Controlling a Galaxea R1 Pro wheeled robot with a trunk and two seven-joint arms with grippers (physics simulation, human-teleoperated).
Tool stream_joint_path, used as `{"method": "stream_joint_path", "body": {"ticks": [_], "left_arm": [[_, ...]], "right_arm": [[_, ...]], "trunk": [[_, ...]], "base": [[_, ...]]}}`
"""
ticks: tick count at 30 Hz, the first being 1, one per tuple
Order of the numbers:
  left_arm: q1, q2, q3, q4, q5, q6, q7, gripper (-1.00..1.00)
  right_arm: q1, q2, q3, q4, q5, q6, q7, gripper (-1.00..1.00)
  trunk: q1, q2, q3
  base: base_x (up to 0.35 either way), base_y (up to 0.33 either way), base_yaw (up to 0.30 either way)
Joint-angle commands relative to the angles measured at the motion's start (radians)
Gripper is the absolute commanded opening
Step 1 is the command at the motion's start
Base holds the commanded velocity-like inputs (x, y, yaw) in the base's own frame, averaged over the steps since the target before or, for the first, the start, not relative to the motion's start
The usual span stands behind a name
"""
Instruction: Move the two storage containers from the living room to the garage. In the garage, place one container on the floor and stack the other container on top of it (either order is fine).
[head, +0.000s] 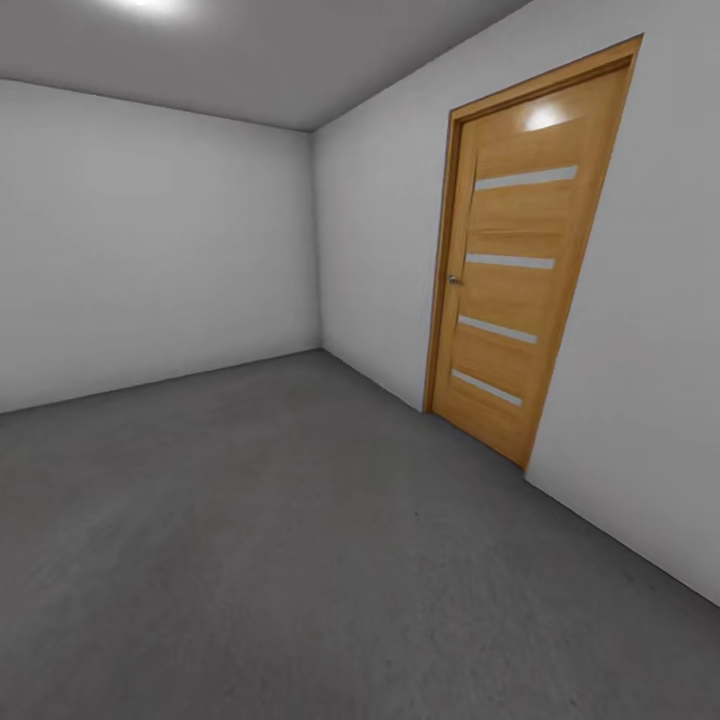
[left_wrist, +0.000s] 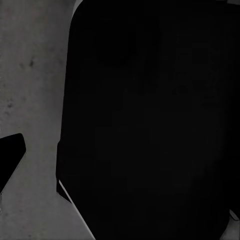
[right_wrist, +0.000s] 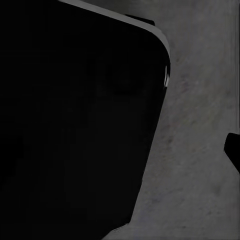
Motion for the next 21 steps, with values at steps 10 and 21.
{"method": "stream_joint_path", "body": {"ticks": [10, 21], "left_arm": [[0.0, 0.0, 0.002, -0.001, 0.007, 0.0, 0.001, 1.0], [0.0, 0.0, 0.002, -0.001, 0.007, 0.0, 0.0, 1.0]], "right_arm": [[-0.001, -0.003, 0.003, 0.004, -0.007, -0.003, 0.0, 1.0], [-0.001, -0.003, 0.006, 0.003, 0.003, -0.005, 0.0, 1.0]], "trunk": [[0.001, 0.0, -0.001], [0.001, 0.0, -0.001]], "base": [[0.323, 0.0, -0.203], [0.323, 0.0, -0.05]]}}
